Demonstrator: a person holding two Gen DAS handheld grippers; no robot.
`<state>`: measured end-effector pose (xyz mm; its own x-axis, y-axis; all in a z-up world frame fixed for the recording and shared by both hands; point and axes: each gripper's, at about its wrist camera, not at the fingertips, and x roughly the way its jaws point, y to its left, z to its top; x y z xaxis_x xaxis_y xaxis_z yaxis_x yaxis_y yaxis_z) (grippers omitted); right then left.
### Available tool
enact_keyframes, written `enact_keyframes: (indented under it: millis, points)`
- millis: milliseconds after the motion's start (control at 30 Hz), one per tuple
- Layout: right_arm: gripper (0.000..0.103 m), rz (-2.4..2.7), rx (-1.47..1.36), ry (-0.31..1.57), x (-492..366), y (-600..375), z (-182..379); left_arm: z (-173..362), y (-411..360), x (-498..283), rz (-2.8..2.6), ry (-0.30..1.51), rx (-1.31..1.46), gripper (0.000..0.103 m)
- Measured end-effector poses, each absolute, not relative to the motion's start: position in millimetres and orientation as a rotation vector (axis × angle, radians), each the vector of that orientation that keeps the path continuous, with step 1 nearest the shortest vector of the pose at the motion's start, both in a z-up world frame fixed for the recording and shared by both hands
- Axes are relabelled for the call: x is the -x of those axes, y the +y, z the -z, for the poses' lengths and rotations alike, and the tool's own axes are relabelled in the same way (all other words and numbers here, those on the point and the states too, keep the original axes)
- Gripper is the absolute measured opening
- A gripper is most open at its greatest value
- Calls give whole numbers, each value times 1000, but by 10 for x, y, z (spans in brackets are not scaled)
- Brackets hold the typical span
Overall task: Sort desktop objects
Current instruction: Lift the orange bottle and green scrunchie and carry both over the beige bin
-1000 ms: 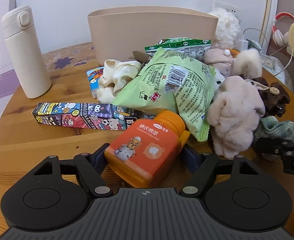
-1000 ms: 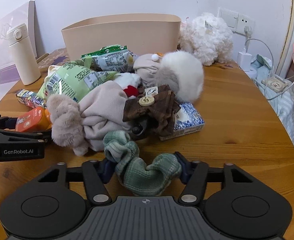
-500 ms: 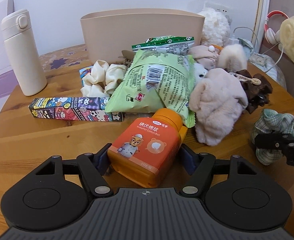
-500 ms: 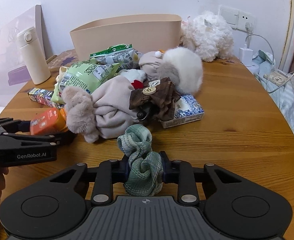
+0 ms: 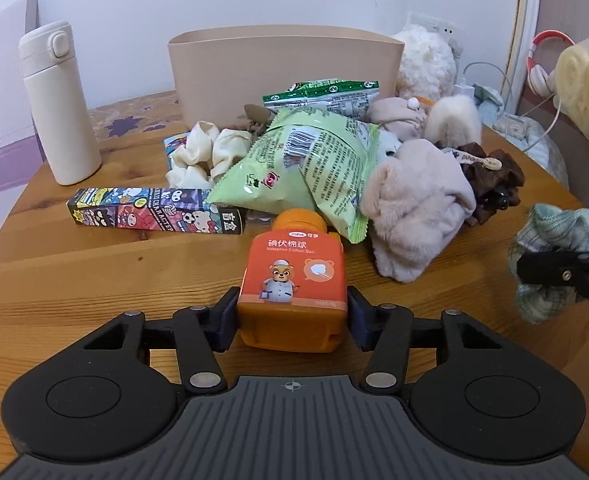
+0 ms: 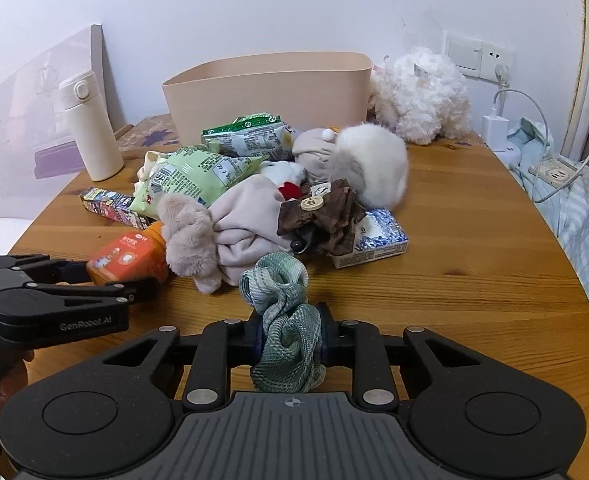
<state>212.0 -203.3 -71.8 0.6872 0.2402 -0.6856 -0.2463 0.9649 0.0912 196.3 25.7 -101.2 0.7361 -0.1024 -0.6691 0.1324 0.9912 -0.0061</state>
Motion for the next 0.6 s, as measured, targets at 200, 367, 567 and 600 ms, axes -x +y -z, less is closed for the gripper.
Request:
enact_keyframes:
  millis: [200, 367, 567, 600]
  points:
    - [21, -263, -17, 754, -2084, -2114, 687, 1015, 244, -1948, 129, 728, -45, 55]
    - [19, -267, -26, 744, -2068, -2128, 663, 1003, 223, -1906, 133, 725, -50, 55]
    - [19, -269, -31, 730, -2045, -2144, 613, 890, 257, -1801, 121, 695, -42, 54]
    - [19, -269, -32, 726, -2043, -2146, 598, 855, 266, -1785, 118, 687, -40, 54]
